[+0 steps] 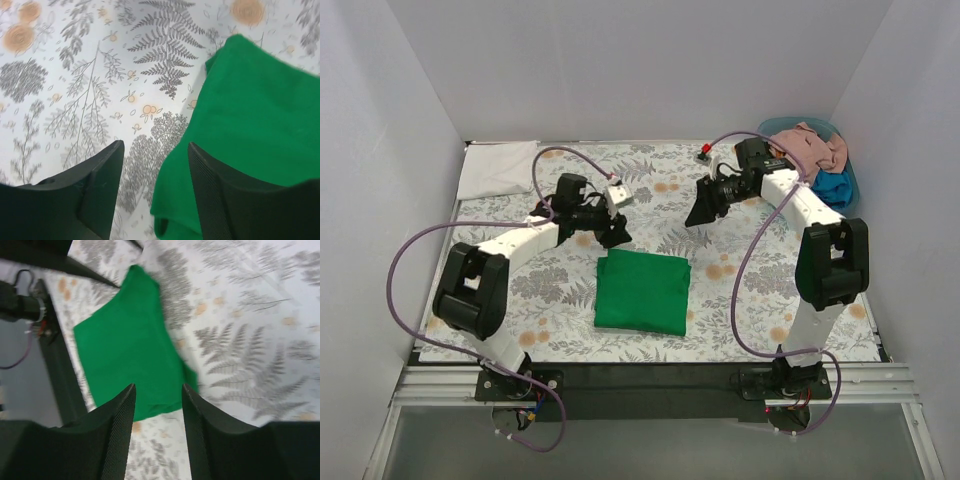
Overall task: Fold and stack the t-shirts
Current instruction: Fold the tshirt
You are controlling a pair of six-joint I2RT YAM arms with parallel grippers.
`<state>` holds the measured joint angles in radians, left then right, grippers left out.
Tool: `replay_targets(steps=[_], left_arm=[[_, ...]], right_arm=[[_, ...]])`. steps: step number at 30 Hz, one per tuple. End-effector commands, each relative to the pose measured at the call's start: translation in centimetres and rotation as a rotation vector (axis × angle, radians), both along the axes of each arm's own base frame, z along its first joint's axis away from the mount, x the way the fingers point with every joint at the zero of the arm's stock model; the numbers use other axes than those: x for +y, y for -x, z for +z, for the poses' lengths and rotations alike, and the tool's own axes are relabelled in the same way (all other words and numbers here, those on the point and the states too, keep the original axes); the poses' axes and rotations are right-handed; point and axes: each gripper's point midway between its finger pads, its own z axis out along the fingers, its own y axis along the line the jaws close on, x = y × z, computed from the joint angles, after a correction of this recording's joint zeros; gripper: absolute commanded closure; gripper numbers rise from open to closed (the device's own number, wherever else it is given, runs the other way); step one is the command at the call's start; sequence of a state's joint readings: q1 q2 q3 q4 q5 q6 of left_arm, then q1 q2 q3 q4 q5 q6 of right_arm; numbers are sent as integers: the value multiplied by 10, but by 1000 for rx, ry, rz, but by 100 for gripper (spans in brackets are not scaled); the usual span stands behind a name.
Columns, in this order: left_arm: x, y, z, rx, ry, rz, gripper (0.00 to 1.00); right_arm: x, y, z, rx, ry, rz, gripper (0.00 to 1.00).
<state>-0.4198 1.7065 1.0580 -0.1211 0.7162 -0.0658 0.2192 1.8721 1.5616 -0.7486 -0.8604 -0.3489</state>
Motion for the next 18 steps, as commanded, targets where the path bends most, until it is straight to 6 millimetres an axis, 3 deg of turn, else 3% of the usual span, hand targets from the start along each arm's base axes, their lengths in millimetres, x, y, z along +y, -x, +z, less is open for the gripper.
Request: replay_targets(steps=[1, 3, 4, 7, 10, 13, 15, 16, 18], left_arm=[[11, 18, 56, 206, 190, 137, 51], [10, 35, 68, 395, 275, 205, 53], [9, 51, 61, 500, 298, 212, 53], [3, 58, 61, 683, 386, 297, 52], [3, 58, 31, 822, 373, 379, 51], [9, 54, -11, 937, 332, 475, 51], [25, 41, -34, 981, 318, 579, 51], [31, 38, -56, 1032, 298, 618, 51], [47, 20, -69, 1039, 302, 686, 53]], right_arm=[[30, 38, 20, 100, -168, 63, 53], [42, 48, 11, 112, -221, 79, 59], [53, 59, 9, 158, -235, 89, 65], [77, 81, -6, 229, -241, 152, 67], [80, 89, -37, 300, -190, 145, 68], [68, 78, -71, 363, -138, 79, 68], [58, 64, -93, 361, -80, 27, 67], [50, 52, -100, 322, -56, 14, 67], [41, 30, -117, 285, 14, -33, 66]])
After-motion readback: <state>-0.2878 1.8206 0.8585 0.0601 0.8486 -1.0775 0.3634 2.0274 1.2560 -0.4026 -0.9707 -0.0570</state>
